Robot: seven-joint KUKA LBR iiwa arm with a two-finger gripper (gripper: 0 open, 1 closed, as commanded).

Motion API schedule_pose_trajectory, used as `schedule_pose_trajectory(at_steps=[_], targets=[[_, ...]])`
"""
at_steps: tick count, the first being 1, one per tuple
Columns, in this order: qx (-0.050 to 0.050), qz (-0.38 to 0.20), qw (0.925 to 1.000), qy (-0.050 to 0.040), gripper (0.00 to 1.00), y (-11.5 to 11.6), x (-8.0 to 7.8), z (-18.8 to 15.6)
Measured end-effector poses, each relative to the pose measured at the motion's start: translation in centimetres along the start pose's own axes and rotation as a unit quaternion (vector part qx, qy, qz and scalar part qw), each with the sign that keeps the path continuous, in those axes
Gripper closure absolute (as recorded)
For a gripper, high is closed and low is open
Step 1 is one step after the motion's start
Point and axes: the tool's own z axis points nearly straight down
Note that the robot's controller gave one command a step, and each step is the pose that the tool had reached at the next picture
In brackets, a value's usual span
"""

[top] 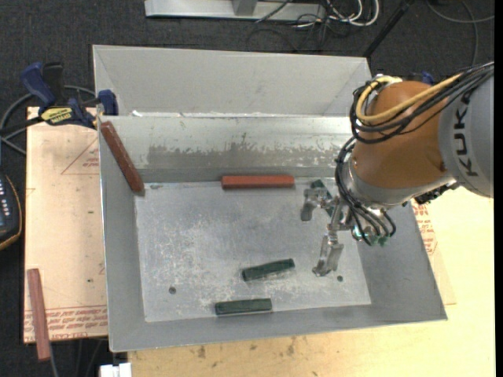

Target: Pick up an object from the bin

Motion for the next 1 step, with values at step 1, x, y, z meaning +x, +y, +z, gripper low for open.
schedule_pose_trajectory(at_steps=[1], targets=[[-0.001,0.034,0.9994,-0.0003,0.0,4.21,2.18,12.97]])
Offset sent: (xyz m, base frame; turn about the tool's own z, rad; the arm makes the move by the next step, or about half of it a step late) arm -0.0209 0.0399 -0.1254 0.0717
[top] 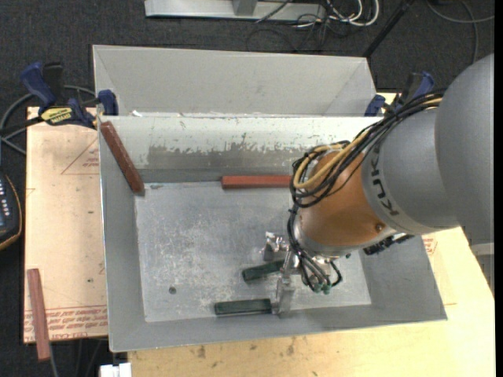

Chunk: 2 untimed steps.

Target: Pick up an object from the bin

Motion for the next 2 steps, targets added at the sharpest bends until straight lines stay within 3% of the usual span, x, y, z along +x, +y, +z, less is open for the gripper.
schedule_pose_trajectory(at_steps=[1,2], targets=[[-0.001,0.006,1.0,-0.0058,0.0,2.4,-1.0,-3.6],[0.0,0.008,1.0,-0.0059,0.0,2.3,-3.3,-4.1]])
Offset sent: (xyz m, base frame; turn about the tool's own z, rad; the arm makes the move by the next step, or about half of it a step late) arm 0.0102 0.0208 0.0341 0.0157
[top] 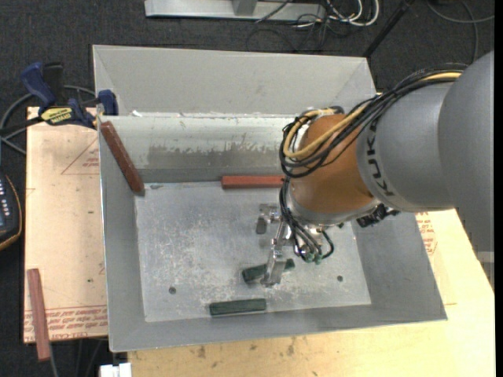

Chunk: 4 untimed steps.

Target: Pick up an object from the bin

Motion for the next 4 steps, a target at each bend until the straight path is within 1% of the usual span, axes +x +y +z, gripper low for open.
schedule_pose_trajectory(at_steps=[1,2,3,4], targets=[[0.001,0.052,0.9986,0.0039,0.0,-1.0,1.1,3.8],[0.001,0.102,0.9947,0.0029,0.0,0.1,2.0,3.8],[0.001,0.102,0.9948,0.0019,1.0,0.1,1.9,3.6],[0.0,0.101,0.9949,-0.0008,1.0,0.2,1.7,-1.8]])
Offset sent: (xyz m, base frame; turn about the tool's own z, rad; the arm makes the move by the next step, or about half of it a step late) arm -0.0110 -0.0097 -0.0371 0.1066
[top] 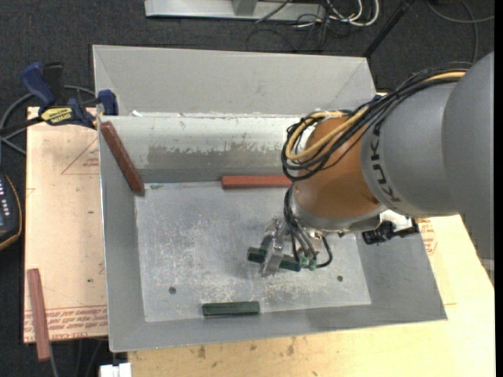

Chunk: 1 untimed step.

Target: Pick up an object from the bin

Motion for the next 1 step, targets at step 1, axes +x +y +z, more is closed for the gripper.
schedule_pose_trajectory(at_steps=[1], targets=[[0.0,-0.001,1.0,-0.0006,1.0,0.13,-0.19,-5.59]])
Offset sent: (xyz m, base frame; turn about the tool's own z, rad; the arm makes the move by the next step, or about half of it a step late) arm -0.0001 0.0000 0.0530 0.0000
